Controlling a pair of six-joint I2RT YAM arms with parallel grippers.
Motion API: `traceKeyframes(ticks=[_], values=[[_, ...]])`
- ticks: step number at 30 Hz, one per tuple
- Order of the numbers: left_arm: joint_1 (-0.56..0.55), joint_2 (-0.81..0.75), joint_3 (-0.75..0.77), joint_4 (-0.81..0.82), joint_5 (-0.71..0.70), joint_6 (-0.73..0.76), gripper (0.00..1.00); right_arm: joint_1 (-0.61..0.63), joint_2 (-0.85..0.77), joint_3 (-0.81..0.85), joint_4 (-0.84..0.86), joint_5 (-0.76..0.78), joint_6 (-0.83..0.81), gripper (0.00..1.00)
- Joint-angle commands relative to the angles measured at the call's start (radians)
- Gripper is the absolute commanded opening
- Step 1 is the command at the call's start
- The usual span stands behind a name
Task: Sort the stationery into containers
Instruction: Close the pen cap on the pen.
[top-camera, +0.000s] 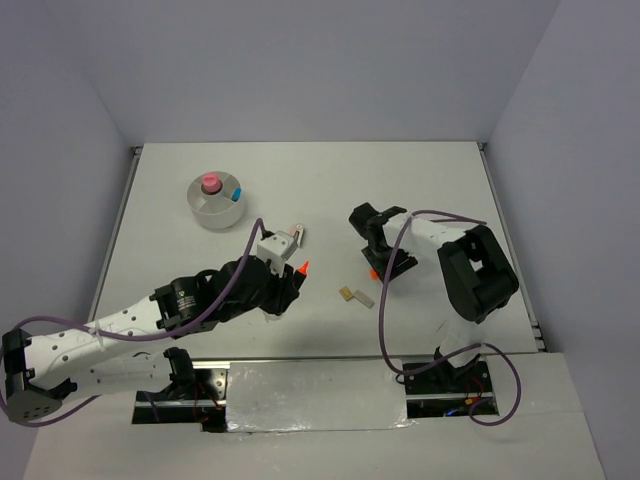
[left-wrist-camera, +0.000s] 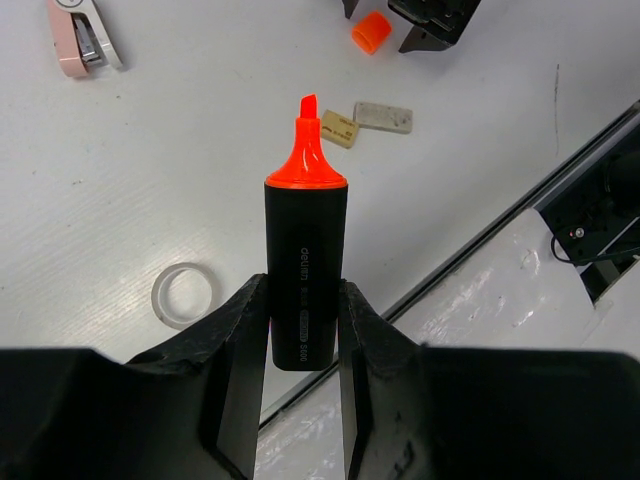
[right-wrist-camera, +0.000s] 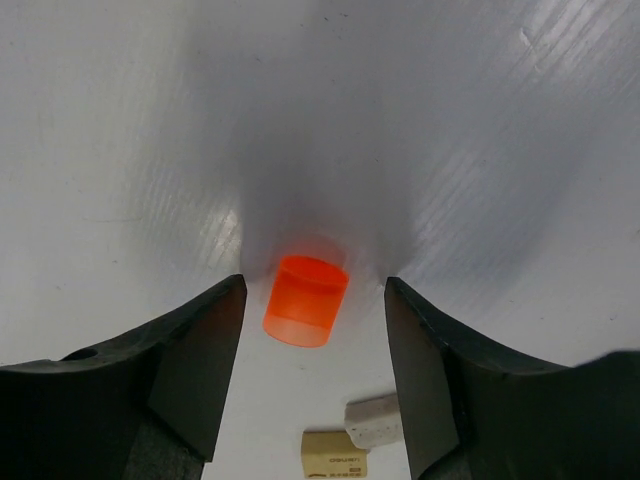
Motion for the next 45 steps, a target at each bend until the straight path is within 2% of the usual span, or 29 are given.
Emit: traceKeyframes(ticks=[1,5,10,14,18,19,21,22,25,27,29,32,34,35,38,40,42,45], values=[[-0.005,-0.014,0.019,0.004,0.018,0.046,0.00,0.024,0.006,-0.008,-0.022,0.023,0.061,0.65],[-0.005,-0.003,0.027,0.009,0.024,0.064,0.00,0.037,0.026,-0.032,0.031,0.017,0.056,0.48],[-0.005,0.000,0.036,0.006,0.023,0.079,0.00,0.038,0.020,-0.087,0.097,0.029,0.033,0.38],[-0.005,-0.014,0.039,0.001,0.020,0.067,0.00,0.038,-0.054,-0.141,0.261,0.052,-0.071,0.33],[-0.005,-0.040,0.045,0.019,0.073,0.044,0.00,0.023,-0.203,-0.148,0.490,0.029,-0.339,0.30],[-0.003,-0.047,0.048,0.042,0.114,0.044,0.00,0.018,-0.270,-0.137,0.569,0.014,-0.463,0.30],[-0.002,-0.052,0.056,0.067,0.159,0.033,0.00,0.014,-0.342,-0.109,0.657,-0.072,-0.594,0.30],[0.000,-0.057,0.067,0.104,0.185,0.030,0.00,0.008,-0.379,-0.101,0.703,-0.121,-0.723,0.30],[0.015,-0.066,0.091,0.220,0.308,0.001,0.00,0.003,-0.508,-0.048,0.847,-0.314,-0.888,0.30],[0.038,-0.072,0.096,0.303,0.430,-0.046,0.00,-0.008,-0.582,0.007,0.871,-0.455,-0.958,0.30],[0.072,-0.076,0.068,0.474,0.563,-0.118,0.00,-0.012,-0.626,0.070,0.914,-0.540,-0.985,0.30],[0.125,-0.070,0.021,0.744,0.683,-0.246,0.00,-0.015,-0.668,0.127,0.964,-0.670,-0.992,0.30],[0.158,-0.047,-0.004,0.875,0.776,-0.348,0.00,-0.026,-0.682,0.145,1.045,-0.800,-0.972,0.30],[0.196,-0.031,-0.028,1.006,0.837,-0.382,0.00,-0.035,-0.682,0.155,1.097,-0.907,-0.938,0.30],[0.280,0.009,-0.073,1.233,0.908,-0.506,0.00,-0.035,-0.671,0.184,1.142,-1.017,-0.869,0.30],[0.305,0.032,-0.068,1.261,0.952,-0.514,0.00,-0.035,-0.675,0.178,1.181,-1.071,-0.841,0.31],[0.307,0.049,-0.032,1.210,0.965,-0.484,0.00,-0.035,-0.686,0.170,1.188,-1.085,-0.837,0.31],[0.316,0.057,-0.027,1.222,0.960,-0.471,0.00,-0.032,-0.694,0.117,1.300,-1.167,-0.777,0.31]])
